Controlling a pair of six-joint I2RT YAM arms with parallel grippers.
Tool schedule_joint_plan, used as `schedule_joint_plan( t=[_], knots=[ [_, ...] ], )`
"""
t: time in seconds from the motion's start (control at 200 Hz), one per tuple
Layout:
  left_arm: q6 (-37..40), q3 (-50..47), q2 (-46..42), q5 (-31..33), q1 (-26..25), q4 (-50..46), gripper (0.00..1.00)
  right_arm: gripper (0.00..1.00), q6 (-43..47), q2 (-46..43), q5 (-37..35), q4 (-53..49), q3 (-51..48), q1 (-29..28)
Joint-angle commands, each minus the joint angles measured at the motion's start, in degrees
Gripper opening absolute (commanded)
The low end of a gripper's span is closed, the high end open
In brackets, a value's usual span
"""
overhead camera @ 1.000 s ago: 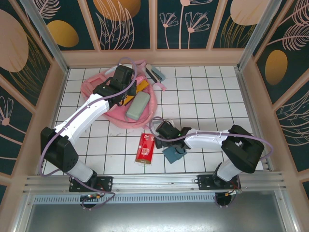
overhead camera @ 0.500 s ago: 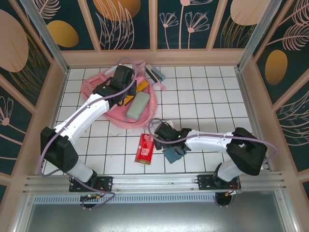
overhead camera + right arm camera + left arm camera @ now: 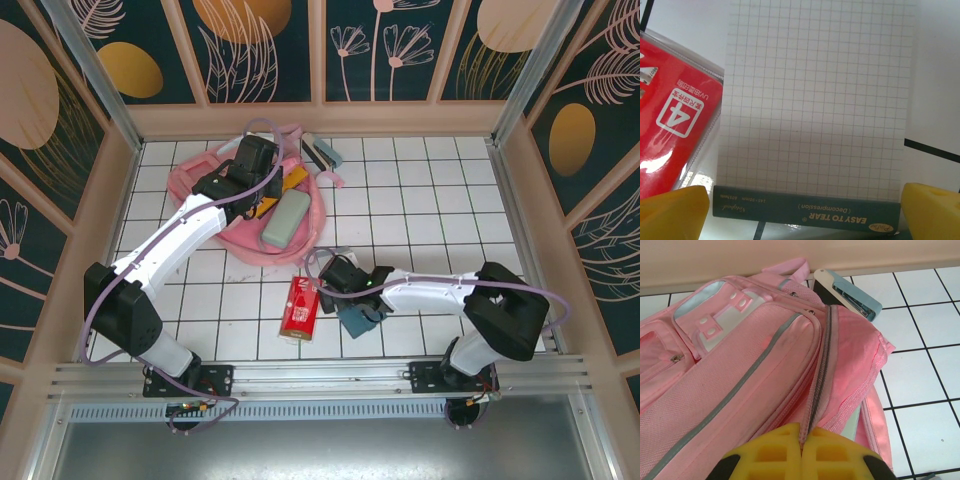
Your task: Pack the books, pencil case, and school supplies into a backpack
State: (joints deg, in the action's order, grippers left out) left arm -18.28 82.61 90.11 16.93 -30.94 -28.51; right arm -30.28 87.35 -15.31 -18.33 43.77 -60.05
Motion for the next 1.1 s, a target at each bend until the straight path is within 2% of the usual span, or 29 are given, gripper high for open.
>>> schedule_joint_plan(
  t=[0.0,0.45,0.571,0.636,0.806,1.096],
  knots=[
    [-0.9,0.4,-0.5,0.5,0.4,4.3,0.06,0.99,0.8,1.2,0.7,0.4,-0.4,-0.3],
    [-0.8,0.5,-0.2,0.3,0.5,4.2,0.06,0.99,-0.1,4.6,-0.1,0.4,-0.5,0.9],
    [-0.8,0.5,-0.2,0.4,0.4,4.2,0.06,0.93,0.0,4.0,-1.6,0.1,0.2,0.8],
    [-0.8,0.5,-0.3,0.4,0.4,4.2,0.06,0.86,0.0,2.9,-3.2,-0.4,0.6,0.8],
    [-1.0,0.4,-0.5,0.4,0.4,4.4,0.05,0.79,0.5,-2.1,-6.2,0.0,1.0,0.8],
    [-2.0,-0.1,-2.2,0.0,0.4,5.7,0.05,0.75,3.7,-6.3,-10.3,1.5,5.3,0.9]
  ],
)
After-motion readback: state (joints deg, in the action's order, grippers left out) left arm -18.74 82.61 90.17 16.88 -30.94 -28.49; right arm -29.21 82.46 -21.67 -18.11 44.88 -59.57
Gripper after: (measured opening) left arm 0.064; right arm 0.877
